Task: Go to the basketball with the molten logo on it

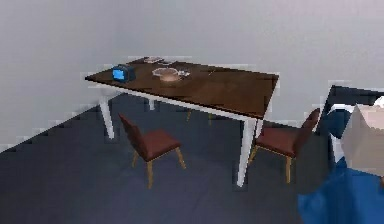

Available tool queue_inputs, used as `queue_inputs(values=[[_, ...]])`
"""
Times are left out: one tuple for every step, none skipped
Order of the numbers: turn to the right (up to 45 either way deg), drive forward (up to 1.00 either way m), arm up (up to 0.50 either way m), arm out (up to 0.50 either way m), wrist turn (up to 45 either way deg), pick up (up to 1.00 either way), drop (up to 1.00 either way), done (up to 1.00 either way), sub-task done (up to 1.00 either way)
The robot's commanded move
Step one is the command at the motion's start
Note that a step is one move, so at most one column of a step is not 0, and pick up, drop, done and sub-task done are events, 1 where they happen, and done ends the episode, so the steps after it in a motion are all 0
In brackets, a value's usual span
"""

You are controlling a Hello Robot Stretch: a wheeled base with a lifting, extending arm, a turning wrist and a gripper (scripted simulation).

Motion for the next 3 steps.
queue_inputs(values=[[0.0, 0.05, 0.0, 0.0, 0.0, 0.0, 0.0, 0.0, 0.0], [-45.0, 0.0, 0.0, 0.0, 0.0, 0.0, 0.0, 0.0, 0.0], [-24.0, 0.0, 0.0, 0.0, 0.0, 0.0, 0.0, 0.0, 0.0]])
